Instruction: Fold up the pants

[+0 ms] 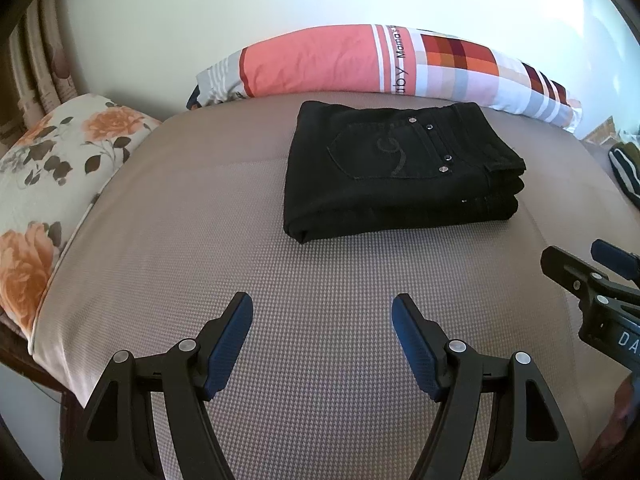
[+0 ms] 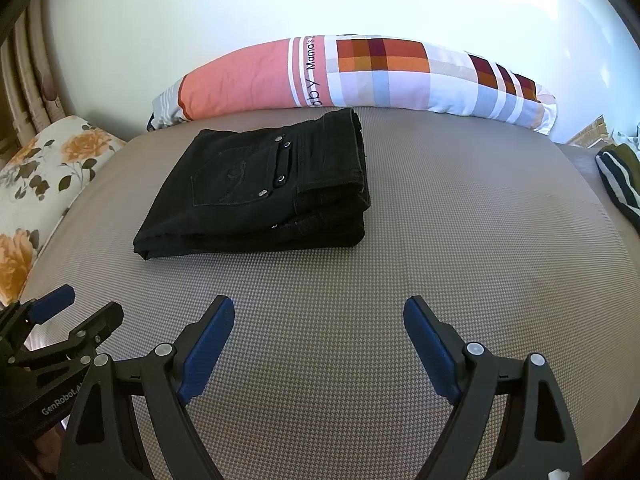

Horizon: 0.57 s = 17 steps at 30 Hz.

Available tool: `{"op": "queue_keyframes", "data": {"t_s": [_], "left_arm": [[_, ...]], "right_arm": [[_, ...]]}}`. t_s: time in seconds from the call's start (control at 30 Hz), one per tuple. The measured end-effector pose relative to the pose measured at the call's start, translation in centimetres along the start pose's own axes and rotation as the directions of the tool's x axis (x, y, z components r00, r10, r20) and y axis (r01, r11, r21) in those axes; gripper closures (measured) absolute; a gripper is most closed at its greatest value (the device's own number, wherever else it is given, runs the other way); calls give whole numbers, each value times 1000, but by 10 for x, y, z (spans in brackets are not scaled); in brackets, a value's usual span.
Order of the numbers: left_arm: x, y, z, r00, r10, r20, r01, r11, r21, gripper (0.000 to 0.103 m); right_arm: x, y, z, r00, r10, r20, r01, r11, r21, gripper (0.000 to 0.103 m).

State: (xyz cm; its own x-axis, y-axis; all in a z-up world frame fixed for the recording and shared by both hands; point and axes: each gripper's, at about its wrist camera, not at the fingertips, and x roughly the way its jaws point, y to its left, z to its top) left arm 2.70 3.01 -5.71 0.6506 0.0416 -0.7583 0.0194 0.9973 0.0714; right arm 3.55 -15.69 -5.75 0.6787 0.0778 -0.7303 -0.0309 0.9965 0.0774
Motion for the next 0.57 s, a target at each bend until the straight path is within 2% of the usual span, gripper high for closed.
{"op": "queue_keyframes", "data": {"t_s": [0.57], "left_arm": [[3, -1, -1, 1000, -12, -8, 12, 1000, 11, 31]], "right_arm": [[2, -1, -1, 1000, -5, -1, 5, 1000, -1, 18]]}}
